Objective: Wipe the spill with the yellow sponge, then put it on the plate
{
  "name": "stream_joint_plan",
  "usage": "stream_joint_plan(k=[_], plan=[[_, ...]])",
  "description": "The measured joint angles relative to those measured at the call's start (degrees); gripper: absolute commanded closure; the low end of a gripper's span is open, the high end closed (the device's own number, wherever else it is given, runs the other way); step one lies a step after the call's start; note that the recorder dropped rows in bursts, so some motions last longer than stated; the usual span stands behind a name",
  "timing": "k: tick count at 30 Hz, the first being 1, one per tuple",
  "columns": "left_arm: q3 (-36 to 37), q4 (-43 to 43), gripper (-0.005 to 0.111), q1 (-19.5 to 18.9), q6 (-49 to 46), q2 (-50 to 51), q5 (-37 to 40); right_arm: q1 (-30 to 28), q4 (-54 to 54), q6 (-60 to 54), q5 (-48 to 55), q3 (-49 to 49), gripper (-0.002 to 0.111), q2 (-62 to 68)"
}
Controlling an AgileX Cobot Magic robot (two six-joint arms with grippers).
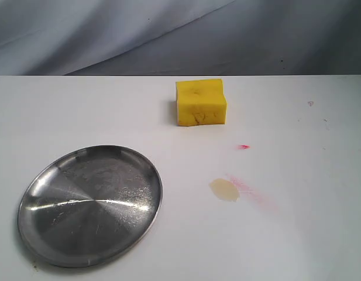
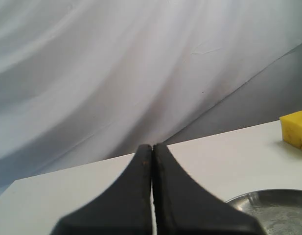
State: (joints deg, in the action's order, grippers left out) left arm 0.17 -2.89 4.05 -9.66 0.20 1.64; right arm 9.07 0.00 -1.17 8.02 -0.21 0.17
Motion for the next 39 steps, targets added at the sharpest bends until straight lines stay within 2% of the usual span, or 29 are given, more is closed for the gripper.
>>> stream_joint_plan(k=[13,17,19,21,24,30,34,37,38,39], plan=[[0.0,0.0,0.107,0.0,0.0,0.0,0.0,0.0,0.0,0.4,-1.0,0.0,0.108,0.0],[0.0,0.0,0.107,0.0,0.0,0.0,0.0,0.0,11.0,5.4,-4.7,0.0,0.108,0.0],[0.0,0.0,0.107,0.0,0.0,0.0,0.0,0.0,22.0,7.7,-6.9,0.0,0.108,0.0],[0.0,0.0,0.107,0.0,0.0,0.0,0.0,0.0,26.5,8.2,-7.1,-0.3,0.108,0.0],[0.0,0.0,0.107,0.0,0.0,0.0,0.0,0.0,26.8,6.5,-6.4,-3.2,0.108,1.6],[0.0,0.0,0.107,0.0,0.0,0.0,0.0,1.6,26.6,-3.6,-1.0,-20.0,0.108,28.8],[0.0,0.0,0.107,0.0,0.0,0.0,0.0,8.4,26.6,-8.9,-0.2,-35.6,0.108,55.0],[0.0,0.0,0.107,0.0,0.0,0.0,0.0,12.6,26.6,-12.0,4.0,-48.6,0.108,72.9],[0.0,0.0,0.107,0.0,0.0,0.0,0.0,13.3,26.6,-12.6,5.9,-53.8,0.105,79.3],[0.0,0.0,0.107,0.0,0.0,0.0,0.0,13.6,26.6,-12.8,7.9,-58.5,0.098,84.8]])
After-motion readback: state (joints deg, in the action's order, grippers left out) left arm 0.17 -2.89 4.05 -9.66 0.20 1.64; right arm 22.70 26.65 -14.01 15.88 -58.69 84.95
